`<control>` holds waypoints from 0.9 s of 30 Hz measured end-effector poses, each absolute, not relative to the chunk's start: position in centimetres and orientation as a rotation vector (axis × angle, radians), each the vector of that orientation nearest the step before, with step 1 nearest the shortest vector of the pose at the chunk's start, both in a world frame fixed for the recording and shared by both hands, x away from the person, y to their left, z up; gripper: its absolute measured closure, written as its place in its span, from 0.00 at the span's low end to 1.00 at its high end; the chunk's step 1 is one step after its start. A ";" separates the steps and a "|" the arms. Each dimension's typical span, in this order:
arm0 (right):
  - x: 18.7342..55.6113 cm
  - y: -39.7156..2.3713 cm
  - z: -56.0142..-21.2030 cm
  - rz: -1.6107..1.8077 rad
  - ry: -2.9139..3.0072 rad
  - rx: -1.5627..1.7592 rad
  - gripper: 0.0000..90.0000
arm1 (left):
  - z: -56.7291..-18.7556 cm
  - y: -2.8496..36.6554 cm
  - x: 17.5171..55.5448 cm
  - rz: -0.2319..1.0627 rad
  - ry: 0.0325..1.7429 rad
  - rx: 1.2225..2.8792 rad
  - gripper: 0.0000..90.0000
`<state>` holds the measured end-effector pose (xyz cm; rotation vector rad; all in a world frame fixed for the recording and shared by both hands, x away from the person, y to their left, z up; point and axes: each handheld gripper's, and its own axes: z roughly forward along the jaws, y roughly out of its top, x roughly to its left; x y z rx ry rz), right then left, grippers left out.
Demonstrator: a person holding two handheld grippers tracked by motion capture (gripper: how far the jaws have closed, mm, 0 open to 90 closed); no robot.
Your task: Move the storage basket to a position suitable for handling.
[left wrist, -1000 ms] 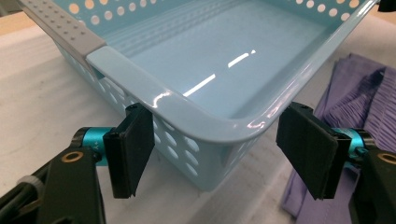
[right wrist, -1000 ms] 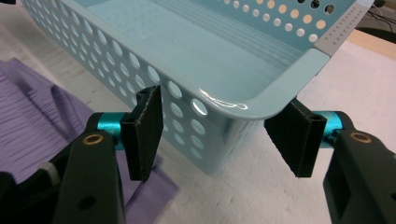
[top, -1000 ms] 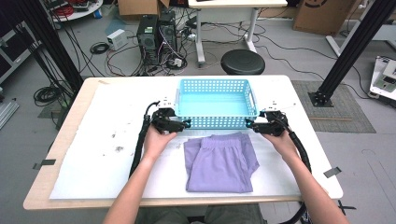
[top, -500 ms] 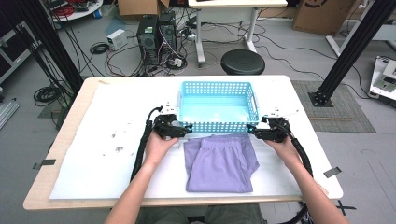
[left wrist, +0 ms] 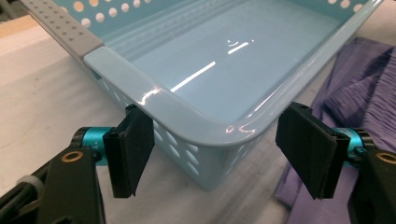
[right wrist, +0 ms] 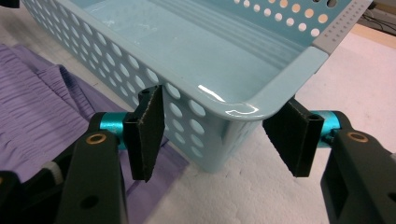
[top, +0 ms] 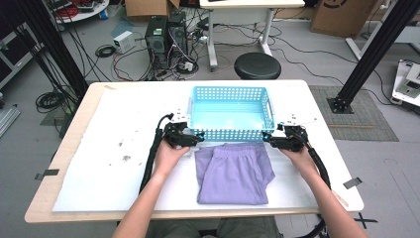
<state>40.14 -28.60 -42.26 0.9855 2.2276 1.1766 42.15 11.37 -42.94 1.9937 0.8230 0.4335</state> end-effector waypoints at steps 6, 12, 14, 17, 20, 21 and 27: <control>40.2 -28.6 -42.3 1.174 2.227 0.986 0.44 | -42.9 11.2 42.1 0.433 0.829 1.992 0.32; 40.4 -28.6 -42.3 1.178 2.220 0.999 0.44 | -43.0 11.2 42.2 0.435 0.830 1.988 0.32; 40.4 -28.6 -42.3 1.174 2.220 0.997 0.44 | -43.0 11.2 42.2 0.435 0.832 1.989 0.32; 40.4 -28.6 -42.3 1.176 2.220 0.998 0.44 | -43.0 11.2 42.2 0.434 0.831 1.991 0.32; 40.3 -28.6 -42.3 1.175 2.221 0.999 0.44 | -42.9 11.1 42.1 0.432 0.833 1.992 0.32; 40.4 -28.7 -42.3 1.176 2.219 0.999 0.44 | -42.9 11.1 42.1 0.430 0.832 1.994 0.32; 40.3 -28.6 -42.3 1.176 2.219 1.007 0.43 | -42.9 11.2 42.1 0.431 0.829 1.994 0.32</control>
